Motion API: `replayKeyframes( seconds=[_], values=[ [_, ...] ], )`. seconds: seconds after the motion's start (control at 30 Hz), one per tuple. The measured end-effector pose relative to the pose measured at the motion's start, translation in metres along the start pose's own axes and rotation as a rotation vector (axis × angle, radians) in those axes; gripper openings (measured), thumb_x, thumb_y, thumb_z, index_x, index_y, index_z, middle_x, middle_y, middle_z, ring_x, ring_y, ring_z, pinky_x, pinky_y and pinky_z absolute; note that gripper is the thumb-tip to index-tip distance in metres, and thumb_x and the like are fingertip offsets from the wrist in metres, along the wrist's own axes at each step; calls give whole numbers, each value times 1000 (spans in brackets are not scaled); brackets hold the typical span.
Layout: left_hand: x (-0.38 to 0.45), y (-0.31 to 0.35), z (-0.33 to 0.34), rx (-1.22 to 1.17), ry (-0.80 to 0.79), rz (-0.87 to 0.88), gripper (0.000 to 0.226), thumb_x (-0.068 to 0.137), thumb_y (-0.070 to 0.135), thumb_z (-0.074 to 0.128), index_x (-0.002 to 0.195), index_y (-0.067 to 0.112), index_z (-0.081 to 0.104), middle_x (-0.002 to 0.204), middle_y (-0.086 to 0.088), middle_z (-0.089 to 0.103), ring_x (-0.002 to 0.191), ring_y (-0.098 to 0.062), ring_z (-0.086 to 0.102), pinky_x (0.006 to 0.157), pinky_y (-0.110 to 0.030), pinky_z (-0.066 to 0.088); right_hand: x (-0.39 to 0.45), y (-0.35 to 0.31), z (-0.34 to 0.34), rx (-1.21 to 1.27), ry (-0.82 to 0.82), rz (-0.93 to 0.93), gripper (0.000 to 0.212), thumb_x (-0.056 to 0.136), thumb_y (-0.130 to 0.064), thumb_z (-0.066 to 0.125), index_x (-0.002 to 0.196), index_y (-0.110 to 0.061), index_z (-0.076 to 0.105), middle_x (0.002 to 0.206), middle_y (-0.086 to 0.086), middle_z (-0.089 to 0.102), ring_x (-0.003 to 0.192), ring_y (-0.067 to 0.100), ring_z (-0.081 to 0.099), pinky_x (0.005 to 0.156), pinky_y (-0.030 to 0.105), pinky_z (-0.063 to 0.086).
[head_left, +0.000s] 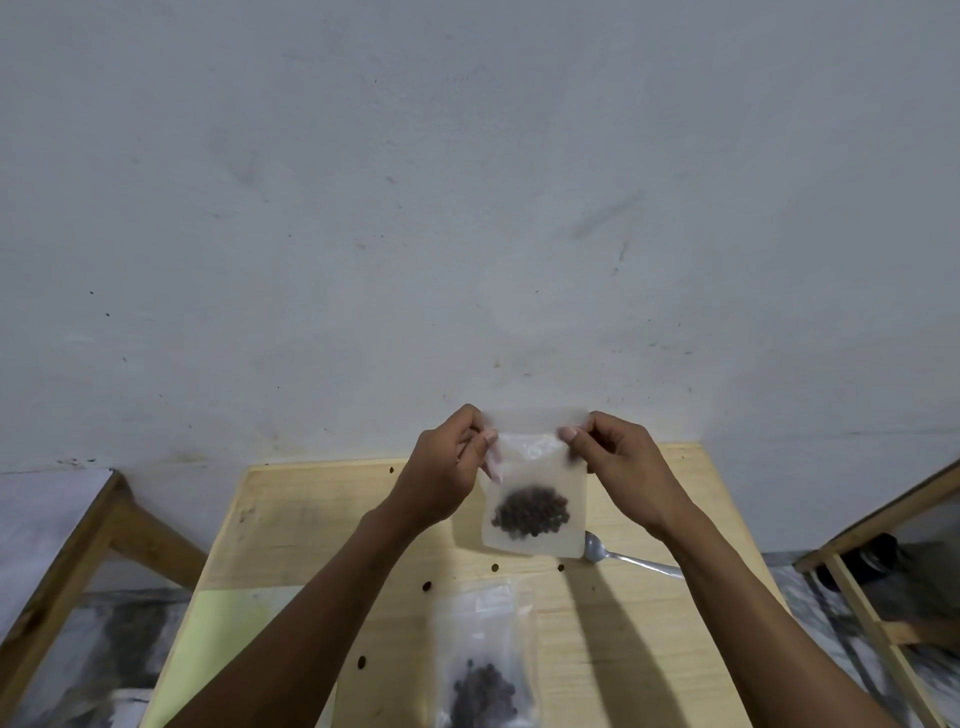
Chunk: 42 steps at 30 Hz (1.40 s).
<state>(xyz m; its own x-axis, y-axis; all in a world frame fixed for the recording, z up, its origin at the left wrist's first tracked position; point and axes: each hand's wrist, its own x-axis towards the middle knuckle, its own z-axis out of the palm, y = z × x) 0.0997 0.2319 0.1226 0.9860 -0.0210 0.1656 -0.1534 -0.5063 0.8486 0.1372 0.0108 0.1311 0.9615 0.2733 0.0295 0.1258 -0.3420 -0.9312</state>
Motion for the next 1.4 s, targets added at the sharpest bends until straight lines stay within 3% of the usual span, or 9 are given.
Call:
replayKeyframes(
  seconds=[0.07,0.2,0.43,0.67,0.77,0.93,1.13,1.27,1.4],
  values=[
    [-2,1,0,-68,10,-25,19,99,22,54,86,8,54,72,-5,68,71,-32,62,67,-34,47,-1,-2,1,64,-9,25,33,95,-33,61,77,-6,61,78,15,65,70,16,50,70,34,40],
    [-7,8,-2,-113,42,-48,16,98,18,57,86,11,63,75,1,71,73,-16,67,71,-25,49,-3,-2,3,144,-77,65,27,93,-30,64,76,-10,63,78,15,65,73,19,53,72,38,43],
    [-13,7,2,70,-35,113,20,94,15,61,79,27,56,68,9,57,66,-12,57,64,-27,47,-5,-12,12,-122,-182,-35,10,86,-23,71,77,-23,67,78,-11,68,71,1,56,66,17,42],
    [-22,3,1,145,-2,196,22,92,20,58,76,33,49,67,9,54,64,-16,52,61,-39,46,-6,-14,25,-342,-221,-163,11,86,-36,61,79,-27,60,83,-15,63,78,8,58,72,40,50],
    [-26,1,-5,129,13,169,18,94,17,59,77,16,53,68,9,56,65,-14,54,62,-33,47,-8,-17,28,-364,-215,-237,14,89,-39,61,78,-30,58,83,-18,61,79,7,57,71,40,50],
    [-35,-6,-25,104,60,91,19,95,14,60,77,16,56,71,11,64,69,-9,59,68,-15,44,-10,-20,24,-374,-224,-244,16,89,-38,65,76,-33,58,82,-14,62,80,8,58,72,39,50],
    [-61,-16,-39,19,107,-68,17,98,20,57,82,15,59,73,10,71,65,-4,60,64,-12,43,-20,-20,32,-214,-252,-154,15,90,-24,70,79,-15,64,76,-8,63,61,-1,52,58,12,36],
    [-80,-20,-44,-215,139,-145,14,98,19,57,90,9,62,82,-5,71,78,-16,69,75,-24,53,-21,-20,58,64,-251,3,20,96,-25,61,80,-13,57,70,-6,54,70,20,63,67,35,52],
    [-103,-32,-52,-339,56,-224,18,94,18,61,111,12,65,105,-1,72,98,-14,69,80,-25,55,-23,-25,94,222,-197,98,22,101,-24,53,90,-5,50,63,-4,45,65,29,63,58,37,51]
  ],
)
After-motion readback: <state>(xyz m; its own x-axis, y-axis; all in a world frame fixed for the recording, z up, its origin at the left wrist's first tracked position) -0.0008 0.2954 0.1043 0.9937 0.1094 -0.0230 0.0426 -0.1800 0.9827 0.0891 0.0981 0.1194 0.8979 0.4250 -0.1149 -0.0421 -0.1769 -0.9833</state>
